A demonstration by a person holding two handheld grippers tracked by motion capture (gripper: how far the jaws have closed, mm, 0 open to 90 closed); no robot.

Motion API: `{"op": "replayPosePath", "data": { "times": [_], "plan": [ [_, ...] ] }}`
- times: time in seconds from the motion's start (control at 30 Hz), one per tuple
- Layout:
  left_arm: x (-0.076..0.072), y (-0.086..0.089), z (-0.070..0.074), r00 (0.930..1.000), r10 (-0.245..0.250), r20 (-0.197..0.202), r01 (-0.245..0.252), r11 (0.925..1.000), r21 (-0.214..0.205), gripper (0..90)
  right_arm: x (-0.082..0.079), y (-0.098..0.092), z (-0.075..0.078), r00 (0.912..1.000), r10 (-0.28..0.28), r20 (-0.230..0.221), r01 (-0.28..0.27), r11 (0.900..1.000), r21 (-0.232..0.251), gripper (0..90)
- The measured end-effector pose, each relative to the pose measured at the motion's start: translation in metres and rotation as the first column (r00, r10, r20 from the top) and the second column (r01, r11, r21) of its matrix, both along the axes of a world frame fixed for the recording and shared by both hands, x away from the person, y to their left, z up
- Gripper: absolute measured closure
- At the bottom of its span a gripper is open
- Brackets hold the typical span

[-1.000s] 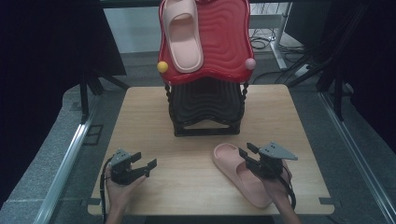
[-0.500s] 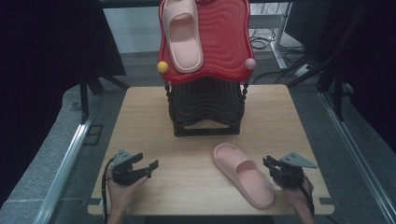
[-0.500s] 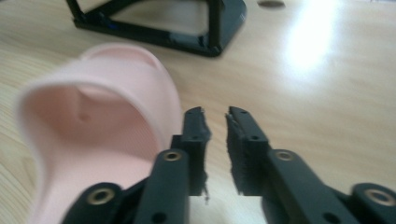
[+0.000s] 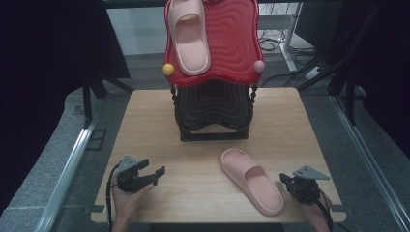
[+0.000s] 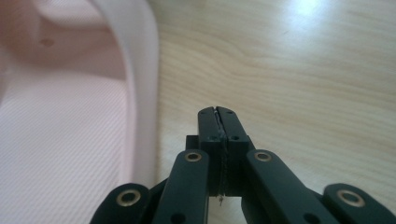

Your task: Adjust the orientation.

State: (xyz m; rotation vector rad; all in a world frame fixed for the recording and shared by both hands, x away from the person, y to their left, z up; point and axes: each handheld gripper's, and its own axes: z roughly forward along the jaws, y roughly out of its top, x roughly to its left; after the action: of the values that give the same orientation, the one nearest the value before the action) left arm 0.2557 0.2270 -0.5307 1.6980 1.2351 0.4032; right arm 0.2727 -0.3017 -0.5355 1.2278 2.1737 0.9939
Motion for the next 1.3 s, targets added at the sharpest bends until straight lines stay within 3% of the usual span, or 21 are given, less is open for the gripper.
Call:
{"op": "replayPosePath", "data": {
  "times": [0.03,0.2,0.3,0.5,0.7,0.77,0.8,0.83,0.87,0.9,0.93,0.97,1.13,1.23,1.3],
  "plan": [
    [0.0,0.0,0.0,1.0,-0.001,0.002,0.001,1.0,0.001,21.7,-0.004,0.004,-0.001,0.9999,0.013,-0.002,-0.013,0.9996,-0.027,89.9],
    [0.0,-0.001,0.0,1.0,-0.002,0.0,0.002,1.0,0.001,21.8,-0.011,0.011,-0.004,0.9984,0.052,-0.021,-0.053,0.9977,-0.041,89.9],
    [0.0,-0.002,-0.001,1.0,-0.007,-0.002,0.007,1.0,0.004,21.7,-0.016,0.017,-0.004,0.9979,0.064,-0.011,-0.065,0.9959,-0.063,90.0],
    [0.0,-0.003,-0.001,1.0,-0.008,-0.002,0.008,1.0,0.004,21.6,-0.026,0.029,-0.004,0.9909,0.13,-0.033,-0.132,0.9899,-0.053,90.0],
    [0.0,-0.002,-0.001,1.0,-0.007,-0.002,0.007,1.0,0.001,21.7,-0.034,0.051,-0.003,0.9761,0.213,-0.044,-0.215,0.9756,-0.047,90.0],
    [0.0,-0.002,0.0,1.0,-0.008,-0.001,0.008,1.0,0.001,21.7,-0.038,0.065,-0.002,0.9666,0.251,-0.051,-0.253,0.9664,-0.043,90.0],
    [0.0,-0.002,0.0,1.0,-0.008,-0.001,0.008,1.0,0.0,21.7,-0.038,0.065,-0.002,0.9666,0.251,-0.051,-0.253,0.9664,-0.043,90.0],
    [0.0,-0.002,0.0,1.0,-0.01,-0.001,0.01,1.0,0.001,21.7,-0.039,0.074,-0.002,0.9586,0.279,-0.057,-0.282,0.9585,-0.043,90.0],
    [0.0,-0.002,0.0,1.0,-0.01,-0.001,0.01,1.0,0.001,21.7,-0.039,0.074,-0.002,0.9586,0.279,-0.057,-0.282,0.9585,-0.043,90.0],
    [0.0,-0.002,0.0,0.9999,-0.011,-0.001,0.011,0.9999,0.002,21.7,-0.04,0.084,-0.003,0.9519,0.301,-0.058,-0.304,0.9519,-0.043,90.0],
    [0.0,-0.002,0.0,0.9999,-0.011,-0.001,0.011,0.9999,0.002,21.7,-0.04,0.084,-0.003,0.9519,0.301,-0.058,-0.304,0.9519,-0.043,90.0],
    [0.0,-0.002,-0.001,0.9999,-0.011,-0.002,0.011,0.9999,0.003,21.7,-0.04,0.094,-0.003,0.9461,0.319,-0.054,-0.322,0.9452,-0.054,90.0],
    [0.0,-0.003,-0.001,0.9999,-0.013,-0.003,0.013,0.9999,0.004,21.7,-0.037,0.12,-0.005,0.9323,0.357,-0.057,-0.36,0.9311,-0.058,90.0],
    [0.0,-0.001,-0.001,0.9999,-0.01,0.0,0.01,0.9999,0.002,21.7,-0.036,0.128,-0.006,0.9271,0.371,-0.056,-0.374,0.9257,-0.059,90.0],
    [0.0,0.0,0.0,1.0,-0.008,0.0,0.008,1.0,-0.001,21.7,-0.036,0.126,-0.006,0.9293,0.366,-0.048,-0.369,0.9277,-0.059,90.0]
  ]
}}
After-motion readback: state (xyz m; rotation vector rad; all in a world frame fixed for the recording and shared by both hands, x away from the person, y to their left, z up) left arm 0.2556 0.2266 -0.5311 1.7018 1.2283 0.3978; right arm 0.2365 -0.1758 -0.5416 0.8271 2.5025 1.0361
